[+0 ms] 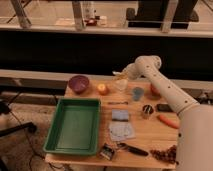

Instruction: Place banana in paper cup

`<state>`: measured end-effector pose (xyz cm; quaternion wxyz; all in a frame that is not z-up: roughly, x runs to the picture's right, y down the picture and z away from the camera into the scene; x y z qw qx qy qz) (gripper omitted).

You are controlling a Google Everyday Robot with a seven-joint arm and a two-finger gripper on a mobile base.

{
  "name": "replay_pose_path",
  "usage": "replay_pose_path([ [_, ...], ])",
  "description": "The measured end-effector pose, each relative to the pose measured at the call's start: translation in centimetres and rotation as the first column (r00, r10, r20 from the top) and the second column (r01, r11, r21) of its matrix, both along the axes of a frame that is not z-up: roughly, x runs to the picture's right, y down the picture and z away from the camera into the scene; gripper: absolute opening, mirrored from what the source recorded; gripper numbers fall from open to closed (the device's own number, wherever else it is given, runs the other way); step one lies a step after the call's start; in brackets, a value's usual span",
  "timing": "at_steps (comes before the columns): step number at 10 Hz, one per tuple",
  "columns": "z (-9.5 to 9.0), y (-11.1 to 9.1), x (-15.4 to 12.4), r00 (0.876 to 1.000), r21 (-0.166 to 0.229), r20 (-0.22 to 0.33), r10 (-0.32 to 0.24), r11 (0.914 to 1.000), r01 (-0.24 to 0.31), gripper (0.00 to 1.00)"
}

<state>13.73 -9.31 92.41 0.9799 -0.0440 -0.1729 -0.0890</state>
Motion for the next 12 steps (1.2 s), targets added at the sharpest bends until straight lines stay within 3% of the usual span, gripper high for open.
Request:
replay_pose_path([
  [10, -1.5, -0.9, -0.9, 1.000, 0.047, 0.015, -0.009, 0.9989, 0.008, 0.00],
  [12, -1.7, -0.9, -1.1, 1.000, 0.045, 0.017, -0.014, 0.9989, 0.013, 0.05],
])
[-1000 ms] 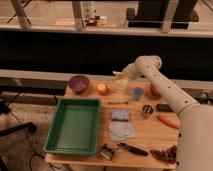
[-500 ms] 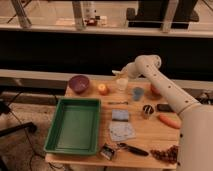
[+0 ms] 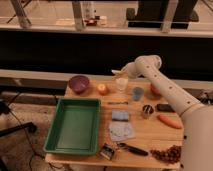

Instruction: Place banana in paper cup

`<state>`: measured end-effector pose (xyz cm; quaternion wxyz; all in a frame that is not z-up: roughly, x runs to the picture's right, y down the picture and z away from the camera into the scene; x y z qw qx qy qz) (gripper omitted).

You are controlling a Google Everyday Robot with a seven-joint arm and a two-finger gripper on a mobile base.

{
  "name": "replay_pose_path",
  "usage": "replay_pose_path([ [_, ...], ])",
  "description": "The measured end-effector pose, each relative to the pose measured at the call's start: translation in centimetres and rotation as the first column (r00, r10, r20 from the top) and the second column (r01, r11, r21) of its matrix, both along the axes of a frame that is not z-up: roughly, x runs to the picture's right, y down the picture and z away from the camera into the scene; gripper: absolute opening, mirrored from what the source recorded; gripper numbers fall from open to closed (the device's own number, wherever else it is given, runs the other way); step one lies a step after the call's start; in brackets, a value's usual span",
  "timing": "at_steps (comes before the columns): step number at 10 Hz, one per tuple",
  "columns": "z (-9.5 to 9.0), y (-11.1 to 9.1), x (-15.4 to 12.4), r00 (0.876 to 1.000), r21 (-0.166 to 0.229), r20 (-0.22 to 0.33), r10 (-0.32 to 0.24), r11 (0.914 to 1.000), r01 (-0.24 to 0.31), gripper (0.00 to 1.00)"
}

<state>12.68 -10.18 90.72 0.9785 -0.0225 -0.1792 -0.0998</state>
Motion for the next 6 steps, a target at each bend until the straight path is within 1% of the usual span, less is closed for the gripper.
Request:
replay_pose_path([
  [1, -0.05, 0.03, -0.11, 1.000, -0.005, 0.003, -0.005, 1.0000, 0.005, 0.13],
  [2, -0.07, 0.06, -0.41, 1.000, -0.013, 0.007, -0.011, 0.9999, 0.011, 0.25],
  [4, 0.00, 0.07, -0.85, 1.000, -0.020, 0.011, -0.015, 0.9997, 0.015, 0.44],
  [6, 0.06, 0.10, -0.69, 1.000, -0.025, 0.005, -0.006, 0.9997, 0.006, 0.65],
])
